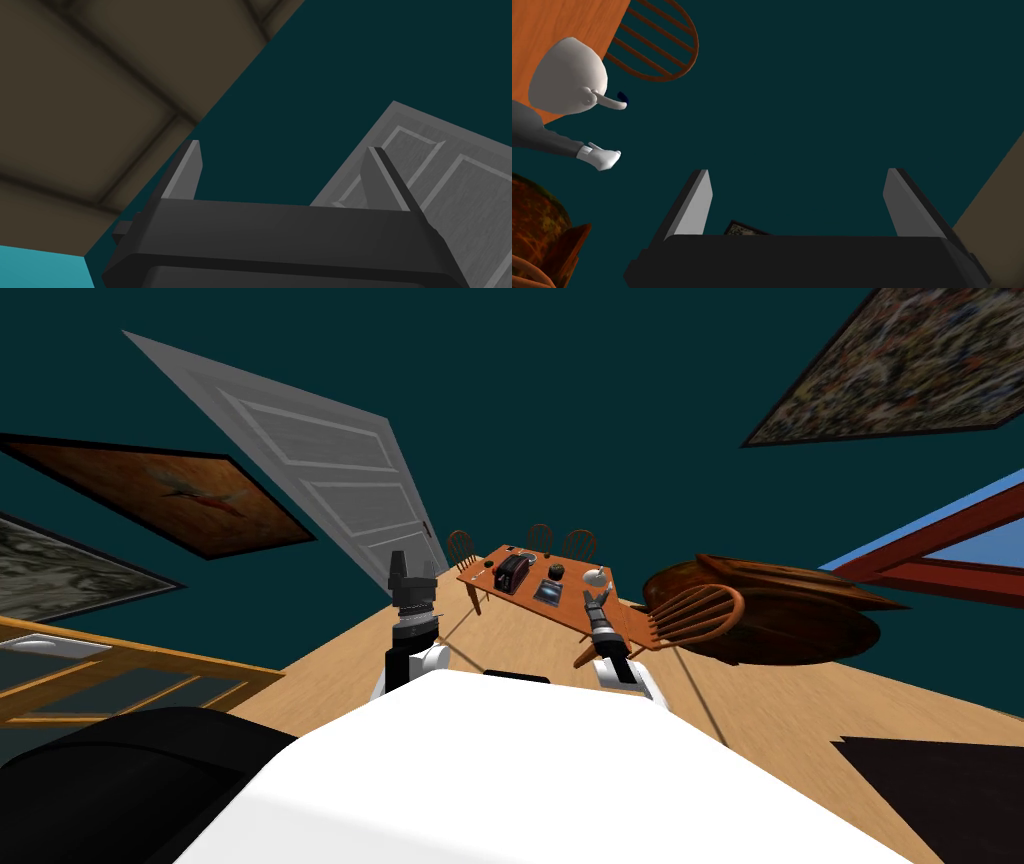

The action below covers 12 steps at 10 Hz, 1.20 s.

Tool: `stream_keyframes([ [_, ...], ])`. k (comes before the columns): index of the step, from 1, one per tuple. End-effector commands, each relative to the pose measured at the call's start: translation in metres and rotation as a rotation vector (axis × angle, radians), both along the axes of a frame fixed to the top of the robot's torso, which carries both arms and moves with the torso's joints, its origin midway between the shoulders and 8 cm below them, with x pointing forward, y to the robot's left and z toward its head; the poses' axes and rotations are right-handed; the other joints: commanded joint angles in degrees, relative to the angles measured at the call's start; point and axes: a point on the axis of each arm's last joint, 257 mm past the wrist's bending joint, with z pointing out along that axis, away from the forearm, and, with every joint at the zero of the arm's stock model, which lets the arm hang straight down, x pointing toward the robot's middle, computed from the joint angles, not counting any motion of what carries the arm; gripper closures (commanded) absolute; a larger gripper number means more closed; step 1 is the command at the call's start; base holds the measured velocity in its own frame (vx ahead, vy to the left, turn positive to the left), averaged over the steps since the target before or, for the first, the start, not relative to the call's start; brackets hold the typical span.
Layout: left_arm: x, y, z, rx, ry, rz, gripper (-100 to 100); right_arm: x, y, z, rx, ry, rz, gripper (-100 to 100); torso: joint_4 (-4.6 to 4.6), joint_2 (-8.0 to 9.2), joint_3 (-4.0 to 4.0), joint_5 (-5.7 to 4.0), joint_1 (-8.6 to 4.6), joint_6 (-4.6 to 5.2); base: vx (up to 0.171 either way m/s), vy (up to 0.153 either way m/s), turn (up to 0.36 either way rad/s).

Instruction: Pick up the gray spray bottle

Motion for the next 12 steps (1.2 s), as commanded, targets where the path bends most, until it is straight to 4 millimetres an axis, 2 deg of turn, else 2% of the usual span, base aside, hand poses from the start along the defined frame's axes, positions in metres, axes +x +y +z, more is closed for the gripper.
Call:
stream_keyframes([
  [1,0.0,0.0,0.0,0.0,0.0,0.0,0,0.0,-0.006,-0.015,-0.025,0.035,-0.017,-100,0.0,0.0,0.0,0.0,0.0,0.0,-0.045,0.034,0.002],
  [5,0.0,0.0,0.0,0.0,0.0,0.0,0,0.006,-0.047,-0.076,-0.173,0.202,-0.106,-100,-0.04,-0.18,-0.1,-0.02,-0.11,0.0,-0.025,0.018,0.043],
  [6,0.0,0.0,0.0,0.0,0.0,0.0,0,0.005,-0.048,-0.08,-0.172,0.21,-0.107,-100,-0.05,-0.24,-0.13,-0.03,-0.14,0.0,0.005,0.0,0.025],
  [8,0.0,0.0,0.0,0.0,0.0,0.0,0,0.002,-0.072,-0.109,-0.245,0.295,-0.149,-100,-0.07,-0.34,-0.19,-0.04,-0.22,-0.01,0.03,-0.011,0.076],
  [9,0.0,0.0,0.0,0.0,0.0,0.0,0,0.002,-0.072,-0.109,-0.245,0.295,-0.149,-100,-0.08,-0.42,-0.23,-0.05,-0.25,0.0,0.042,-0.017,0.037],
  [12,0.0,0.0,0.0,0.0,0.0,0.0,0,-0.007,-0.112,-0.145,-0.348,0.411,-0.208,-100,-0.1,-0.5,-0.28,-0.07,-0.37,-0.01,0.06,-0.049,0.115],
])
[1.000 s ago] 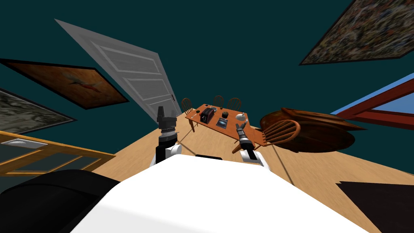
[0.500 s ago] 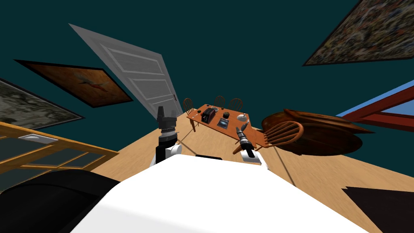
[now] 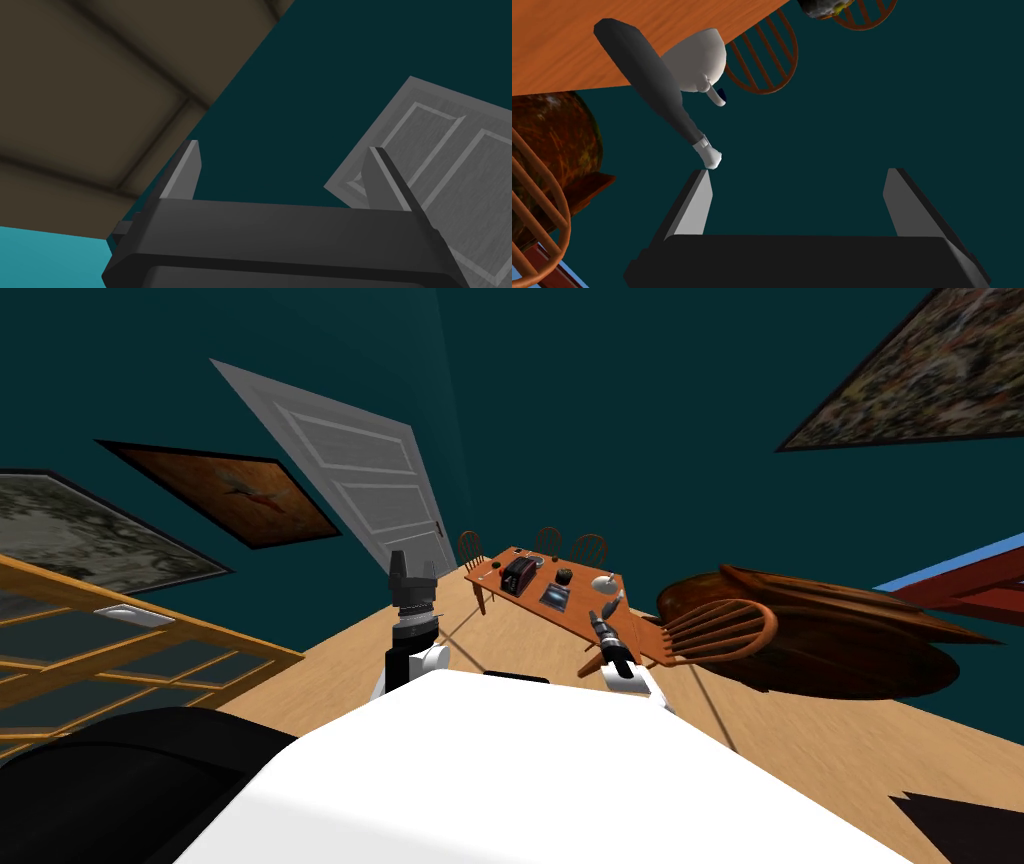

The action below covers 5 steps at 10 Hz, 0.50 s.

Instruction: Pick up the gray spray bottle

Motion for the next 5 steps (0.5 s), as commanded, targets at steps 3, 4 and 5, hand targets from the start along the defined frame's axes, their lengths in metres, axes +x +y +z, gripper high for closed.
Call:
stream_keyframes([
  [3,0.0,0.0,0.0,0.0,0.0,0.0,0,-0.018,-0.05,-0.039,-0.115,0.143,-0.069,-100,-0.03,-0.11,-0.07,-0.01,-0.03,0.0,0.116,-0.078,0.138],
  [4,0.0,0.0,0.0,0.0,0.0,0.0,0,-0.018,-0.05,-0.039,-0.115,0.143,-0.069,-100,-0.05,-0.22,-0.12,-0.01,-0.05,0.01,0.105,-0.066,0.046],
  [5,0.0,0.0,0.0,0.0,0.0,0.0,0,-0.024,-0.065,-0.048,-0.144,0.179,-0.086,-100,-0.04,-0.15,-0.1,-0.01,0.03,0.01,0.061,-0.057,0.091],
])
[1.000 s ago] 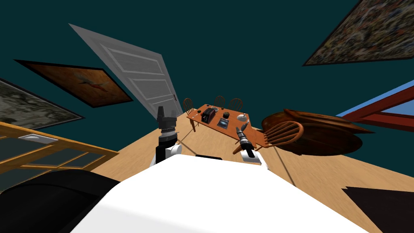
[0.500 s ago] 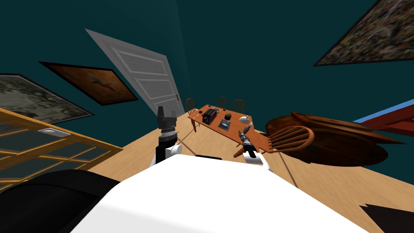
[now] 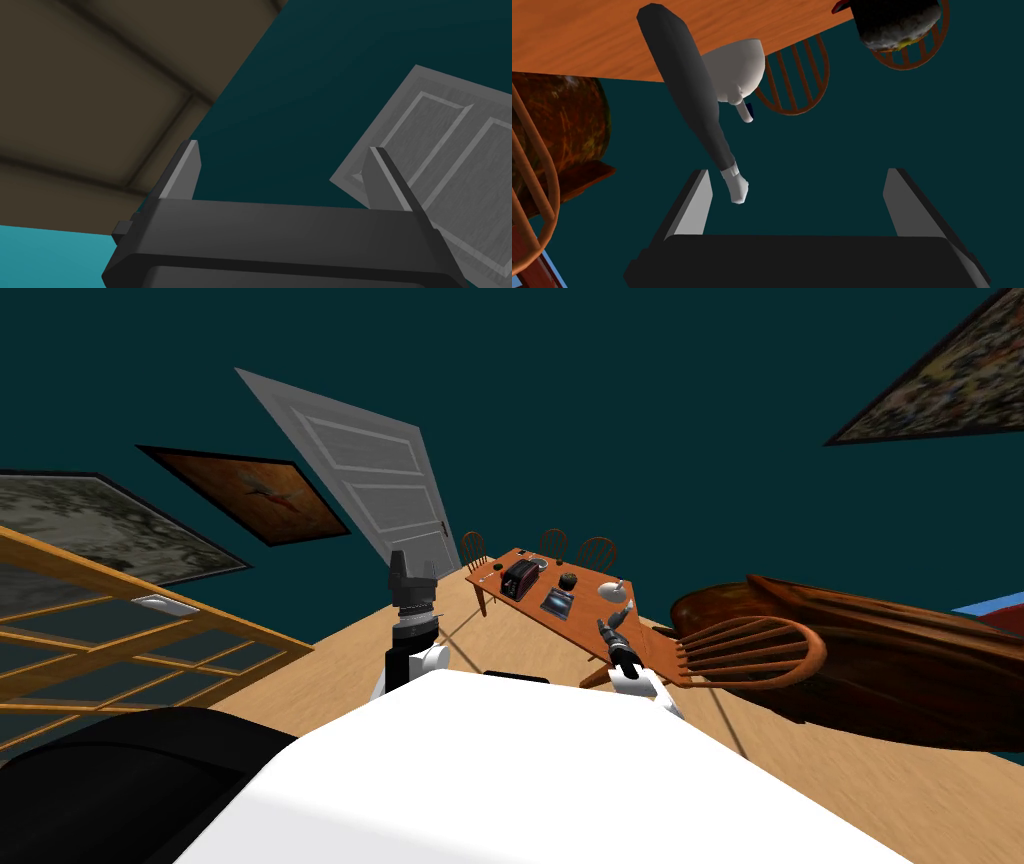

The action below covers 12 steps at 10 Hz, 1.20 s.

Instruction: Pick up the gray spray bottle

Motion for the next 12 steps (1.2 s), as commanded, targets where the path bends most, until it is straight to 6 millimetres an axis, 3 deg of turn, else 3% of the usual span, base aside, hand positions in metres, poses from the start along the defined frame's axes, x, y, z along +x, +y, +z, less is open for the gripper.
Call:
stream_keyframes([
  [1,0.0,0.0,0.0,0.0,0.0,0.0,0,-0.004,-0.008,-0.007,-0.015,0.02,-0.01,-100,0.0,0.0,0.0,0.0,0.0,0.0,0.041,-0.041,0.048],
  [4,0.0,0.0,0.0,0.0,0.0,0.0,0,-0.023,-0.048,-0.027,-0.094,0.117,-0.055,-100,0.0,-0.04,-0.01,0.0,-0.02,0.0,0.085,-0.069,0.117],
  [8,0.0,0.0,0.0,0.0,0.0,0.0,0,-0.043,-0.093,-0.037,-0.181,0.211,-0.097,-100,-0.01,-0.05,-0.03,-0.02,-0.06,0.01,0.088,-0.083,0.101],
  [10,0.0,0.0,0.0,0.0,0.0,0.0,0,-0.049,-0.109,-0.037,-0.213,0.24,-0.109,-100,0.0,-0.01,-0.01,0.02,0.09,0.01,0.07,-0.041,0.057],
  [11,0.0,0.0,0.0,0.0,0.0,0.0,0,-0.047,-0.104,-0.037,-0.202,0.231,-0.106,-100,0.0,0.02,0.01,0.02,0.13,0.02,0.028,-0.016,0.01],
  [12,0.0,0.0,0.0,0.0,0.0,0.0,0,-0.047,-0.105,-0.038,-0.205,0.233,-0.106,0,0.02,0.14,0.07,0.03,0.22,0.02,0.006,-0.004,-0.001],
])
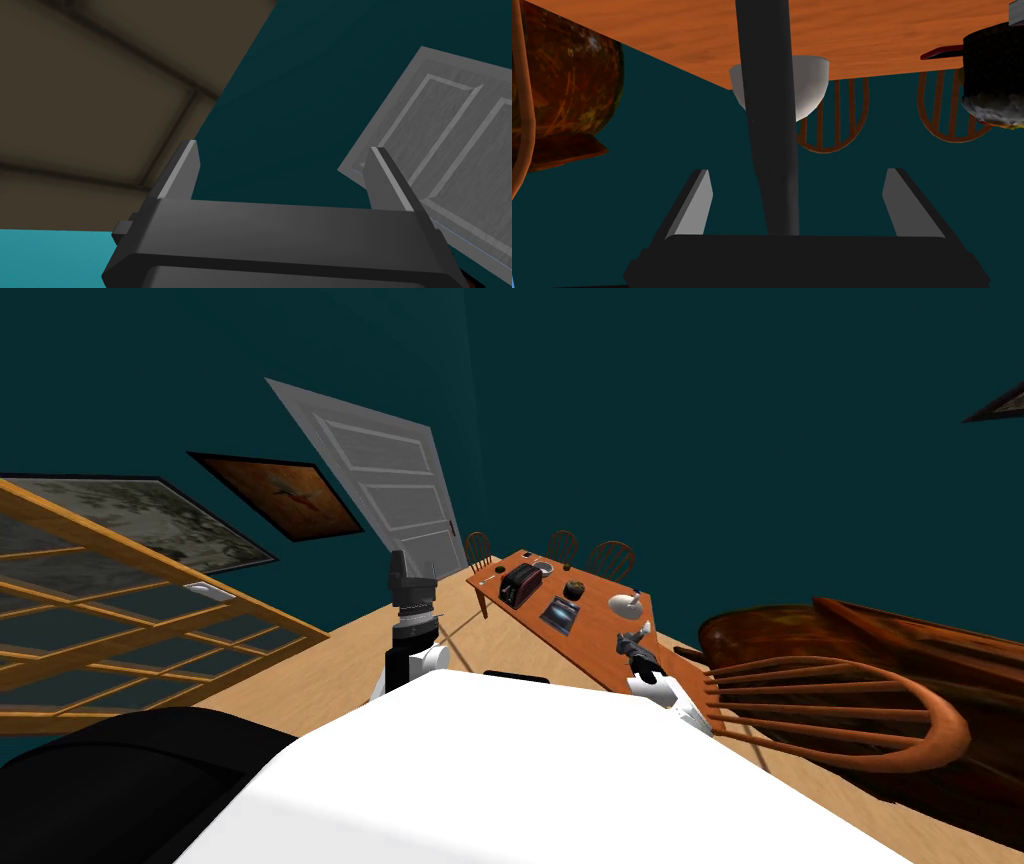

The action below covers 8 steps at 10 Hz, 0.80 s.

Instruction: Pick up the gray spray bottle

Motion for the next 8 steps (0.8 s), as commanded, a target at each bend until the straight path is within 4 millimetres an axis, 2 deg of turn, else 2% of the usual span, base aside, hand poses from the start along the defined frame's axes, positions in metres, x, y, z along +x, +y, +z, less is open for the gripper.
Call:
stream_keyframes([
  [1,0.0,0.0,0.0,0.0,0.0,0.0,0,-0.03,-0.023,-0.011,-0.007,0.021,-0.027,-100,0.0,0.0,0.0,0.0,0.0,0.0,0.104,0.035,0.018],
  [2,0.0,0.0,0.0,0.0,0.0,0.0,0,-0.025,-0.019,-0.007,-0.007,0.001,-0.005,-100,-0.04,-0.23,-0.12,0.02,0.12,0.01,0.129,0.054,-0.003],
  [3,0.0,0.0,0.0,0.0,0.0,0.0,0,-0.059,-0.043,-0.018,-0.012,0.03,-0.042,-100,-0.07,-0.35,-0.2,0.05,0.2,-0.01,0.171,0.054,0.016],
  [5,0.0,0.0,0.0,0.0,0.0,0.0,0,-0.051,-0.036,-0.012,-0.012,0.002,-0.01,-100,-0.1,-0.45,-0.26,0.04,0.16,-0.01,0.098,0.027,-0.001],
  [6,0.0,0.0,0.0,0.0,0.0,0.0,0,-0.086,-0.058,-0.021,-0.016,0.03,-0.044,-100,-0.06,-0.24,-0.14,0.03,0.12,-0.02,0.098,0.048,0.021],
  [8,0.0,0.0,0.0,0.0,0.0,0.0,0,-0.078,-0.052,-0.016,-0.016,0.003,-0.013,-100,-0.07,-0.35,-0.2,0.05,0.23,-0.01,0.094,0.04,-0.004],
])
